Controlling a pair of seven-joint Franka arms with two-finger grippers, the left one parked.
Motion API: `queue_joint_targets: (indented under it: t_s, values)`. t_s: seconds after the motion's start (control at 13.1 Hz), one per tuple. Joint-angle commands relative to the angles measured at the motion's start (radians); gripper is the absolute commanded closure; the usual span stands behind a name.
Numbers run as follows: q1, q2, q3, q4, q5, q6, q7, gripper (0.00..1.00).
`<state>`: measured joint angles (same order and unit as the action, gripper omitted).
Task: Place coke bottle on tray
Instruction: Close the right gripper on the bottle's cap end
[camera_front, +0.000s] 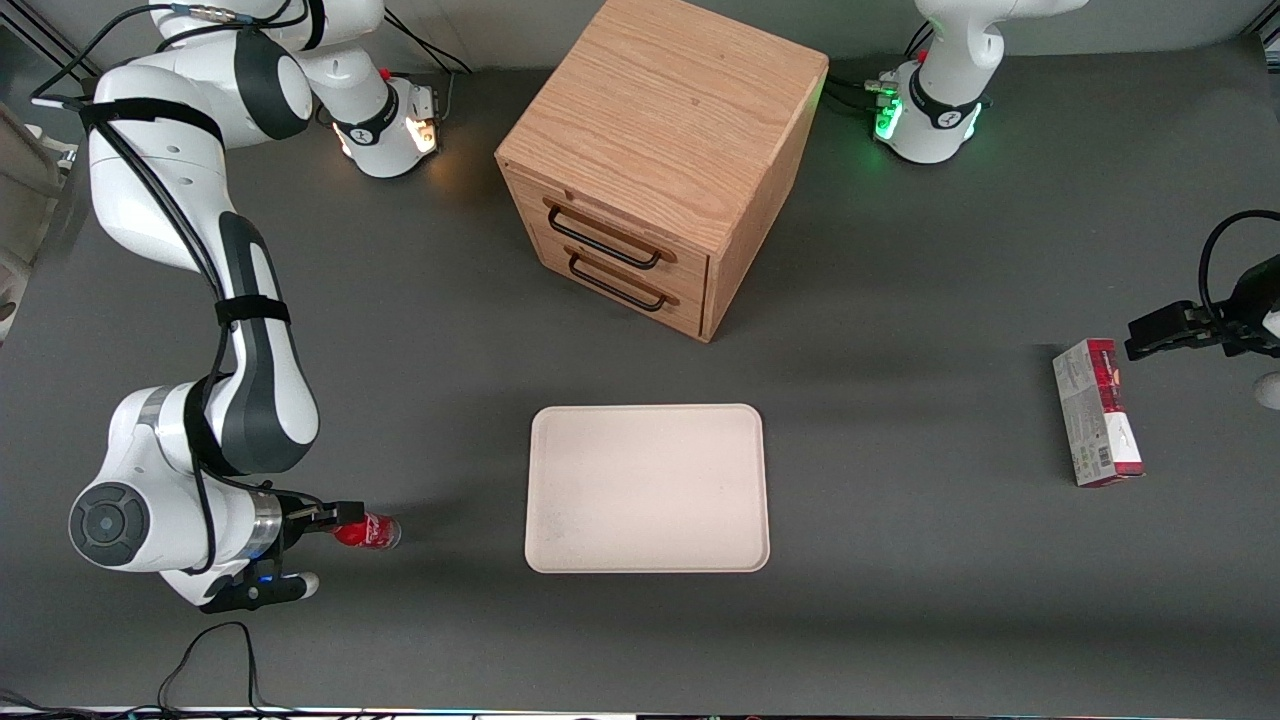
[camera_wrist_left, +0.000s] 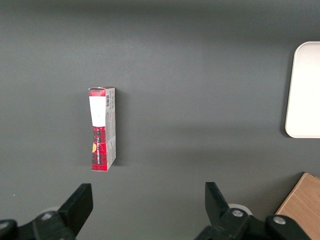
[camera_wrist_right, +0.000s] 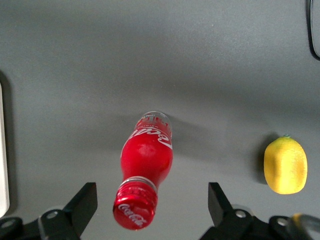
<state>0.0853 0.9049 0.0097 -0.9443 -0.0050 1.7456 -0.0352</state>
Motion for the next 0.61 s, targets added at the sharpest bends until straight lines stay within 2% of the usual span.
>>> queue_joint_targets:
  t_s: [0.0,0.15,0.23,0.31,0.38,0.53]
  values:
    - [0.001,-0.035,0.006,-0.042,-0.006,-0.005,-0.005,0.06]
    - [0.004,-0.035,0.006,-0.042,-0.006,-0.005,-0.005,0.07]
    - [0.004,-0.035,0.006,-0.042,-0.006,-0.005,-0.005,0.11]
    - [0.004,-0.035,0.006,-0.042,-0.006,-0.005,-0.005,0.24]
    - [0.004,-0.035,0.006,-0.042,-0.006,-0.005,-0.005,0.54]
    - [0.007,-0.035,0.006,-0.042,-0.006,-0.005,0.001,1.00]
